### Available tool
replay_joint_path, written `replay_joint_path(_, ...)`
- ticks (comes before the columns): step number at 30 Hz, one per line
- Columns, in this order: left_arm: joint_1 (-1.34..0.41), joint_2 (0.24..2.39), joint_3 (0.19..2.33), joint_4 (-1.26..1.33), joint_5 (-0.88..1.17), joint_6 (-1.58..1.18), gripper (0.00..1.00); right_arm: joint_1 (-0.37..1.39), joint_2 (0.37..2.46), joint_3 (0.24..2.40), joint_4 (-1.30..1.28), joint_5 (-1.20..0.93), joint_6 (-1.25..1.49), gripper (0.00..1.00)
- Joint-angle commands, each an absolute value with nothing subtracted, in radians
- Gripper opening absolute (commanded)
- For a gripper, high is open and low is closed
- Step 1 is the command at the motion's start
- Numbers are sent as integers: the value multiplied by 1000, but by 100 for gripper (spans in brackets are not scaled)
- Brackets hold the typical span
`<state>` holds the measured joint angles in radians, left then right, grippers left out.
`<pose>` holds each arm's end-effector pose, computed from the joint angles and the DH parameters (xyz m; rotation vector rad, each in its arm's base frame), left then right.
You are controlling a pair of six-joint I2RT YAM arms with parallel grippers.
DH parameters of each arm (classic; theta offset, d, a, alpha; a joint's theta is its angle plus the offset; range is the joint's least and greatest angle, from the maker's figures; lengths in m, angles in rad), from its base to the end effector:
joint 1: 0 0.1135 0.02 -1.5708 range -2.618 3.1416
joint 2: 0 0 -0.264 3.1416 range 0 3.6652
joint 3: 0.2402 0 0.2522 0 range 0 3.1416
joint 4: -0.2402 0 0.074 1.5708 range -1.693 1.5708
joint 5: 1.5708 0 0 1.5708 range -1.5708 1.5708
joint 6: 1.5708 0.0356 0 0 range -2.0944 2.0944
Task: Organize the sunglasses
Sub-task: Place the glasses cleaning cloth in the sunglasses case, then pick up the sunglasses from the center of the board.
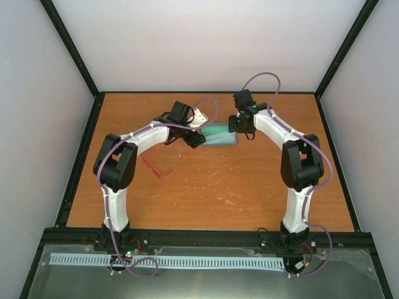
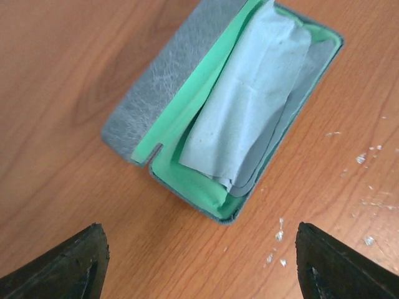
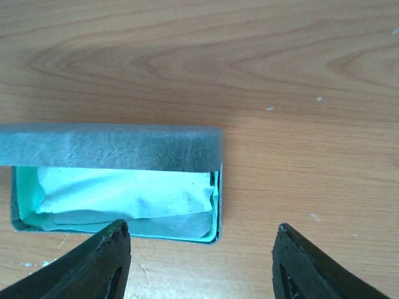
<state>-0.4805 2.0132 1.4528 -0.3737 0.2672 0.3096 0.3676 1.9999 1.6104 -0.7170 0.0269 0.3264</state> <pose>0.3830 -0.2102 0.1856 1.0647 2.2655 -0.4052 0.4000 0.1530 0.2181 -0.0468 2.6898 0.1822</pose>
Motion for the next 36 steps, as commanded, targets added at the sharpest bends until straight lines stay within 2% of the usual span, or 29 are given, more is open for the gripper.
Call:
replay_joint_path(1,-455,1878,1410,-368,256,403,81,371,1917,1593,-753,75,316,60)
replay_joint_path(5,-329,1766,1391,-499,378,686,78,373,1875,1601,-794,64,266,59)
replay_joint_path(8,-208,1735,1425,-693,455,1041,78,372,1864,1611,-815,67,234,60)
replay_joint_path(13,-52,1780,1526,-1048,398,1649,78,373,1847,1584,-775,34,235,60)
replay_joint_path(17,-13,1798,1520,-1124,267,1982,77,373,1850,1562,-738,12,260,60)
replay_joint_path(25,-12,1726,1323,-956,168,2270,76,372,1857,1541,-701,-1,304,60)
replay_joint_path(36,-27,1731,1276,-955,187,2287,70,372,1854,1483,-678,-22,304,60)
